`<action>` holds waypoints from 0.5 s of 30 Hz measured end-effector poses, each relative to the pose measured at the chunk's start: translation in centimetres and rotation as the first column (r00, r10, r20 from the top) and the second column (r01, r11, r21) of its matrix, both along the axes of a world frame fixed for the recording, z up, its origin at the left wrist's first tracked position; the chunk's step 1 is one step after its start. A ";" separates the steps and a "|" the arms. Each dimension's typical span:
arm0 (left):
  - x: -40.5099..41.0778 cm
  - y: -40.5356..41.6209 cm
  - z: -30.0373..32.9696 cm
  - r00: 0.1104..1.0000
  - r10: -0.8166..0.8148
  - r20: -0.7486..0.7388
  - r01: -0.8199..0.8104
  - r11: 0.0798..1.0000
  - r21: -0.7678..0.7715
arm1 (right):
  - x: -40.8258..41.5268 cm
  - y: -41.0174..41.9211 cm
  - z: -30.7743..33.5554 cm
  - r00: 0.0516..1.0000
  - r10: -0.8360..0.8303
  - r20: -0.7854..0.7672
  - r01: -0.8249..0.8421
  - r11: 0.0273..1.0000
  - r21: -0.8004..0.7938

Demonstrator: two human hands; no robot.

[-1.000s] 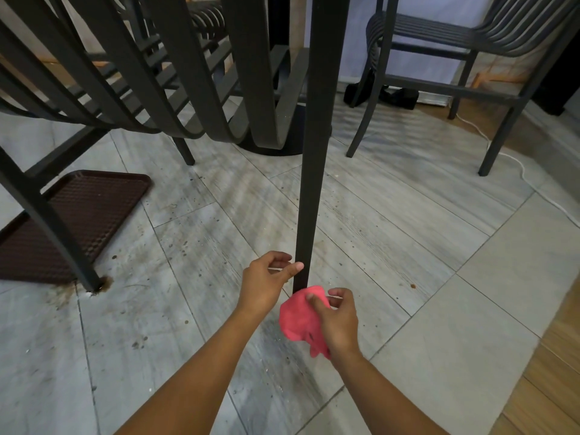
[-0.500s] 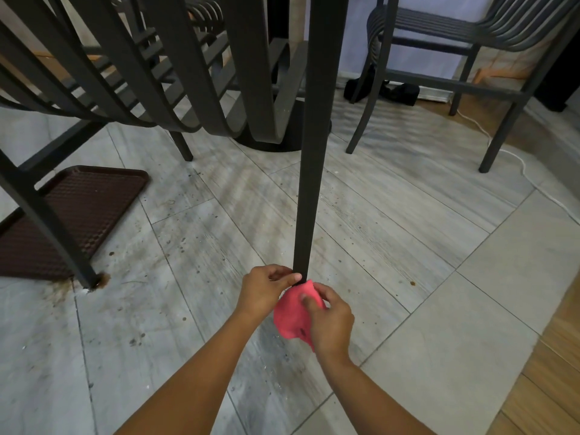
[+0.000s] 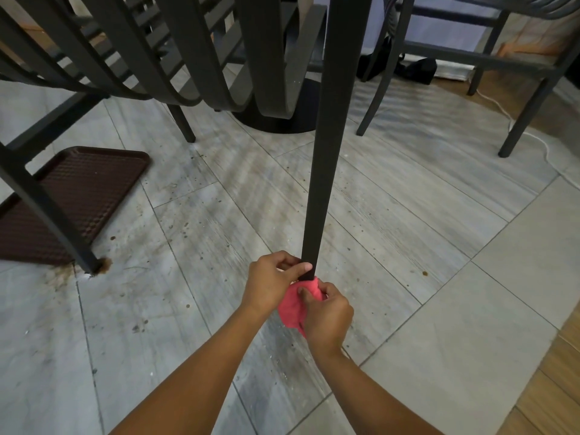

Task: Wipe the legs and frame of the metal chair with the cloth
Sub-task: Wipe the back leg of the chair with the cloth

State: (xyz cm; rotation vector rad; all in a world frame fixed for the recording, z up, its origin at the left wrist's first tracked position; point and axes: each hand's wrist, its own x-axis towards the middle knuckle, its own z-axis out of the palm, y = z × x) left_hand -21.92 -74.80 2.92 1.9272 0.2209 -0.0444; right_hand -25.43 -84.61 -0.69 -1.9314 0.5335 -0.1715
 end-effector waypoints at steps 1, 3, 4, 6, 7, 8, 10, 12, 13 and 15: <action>0.0 0.0 -0.1 1.000 -0.002 0.006 0.002 1.000 0.001 | 0.0 0.0 -0.3 1.000 0.000 -0.009 0.000 1.000 -0.003; -0.1 0.0 -0.3 1.000 -0.004 0.014 0.004 1.000 0.004 | -0.1 -0.1 -0.7 1.000 0.006 -0.028 -0.006 1.000 -0.001; -0.1 0.0 -0.4 1.000 -0.005 0.016 0.005 1.000 0.007 | -0.1 -0.1 -0.9 0.999 0.008 -0.041 -0.007 1.000 0.009; -0.2 0.0 -0.4 1.000 -0.009 0.023 0.008 1.000 0.027 | -0.2 0.0 -1.1 0.998 0.004 -0.060 -0.002 1.000 0.029; -0.2 -0.1 -0.4 1.000 -0.009 0.026 0.008 0.999 0.036 | -0.3 0.0 -1.3 0.998 0.003 -0.068 -0.001 1.000 0.027; -0.2 -0.1 -0.5 1.000 -0.007 0.028 0.006 0.999 0.040 | -0.3 0.0 -1.5 0.997 0.003 -0.078 -0.001 1.000 0.023; -0.2 -0.1 -0.5 0.999 -0.006 0.033 0.004 0.999 0.045 | -0.3 0.0 -1.8 0.994 0.016 -0.108 -0.017 1.000 -0.003; -0.3 -0.2 -0.5 0.999 -0.005 0.038 0.003 0.999 0.053 | -0.3 -0.2 -2.1 0.988 0.035 -0.151 -0.039 0.999 -0.020; -0.3 -0.2 -0.5 0.999 -0.005 0.040 0.002 0.998 0.057 | -0.3 -0.3 -2.3 0.985 0.046 -0.166 -0.049 0.999 -0.015; -0.3 -0.2 -0.5 0.999 -0.008 0.042 0.005 0.998 0.060 | -0.3 -0.5 -2.5 0.981 0.060 -0.183 -0.059 0.998 0.013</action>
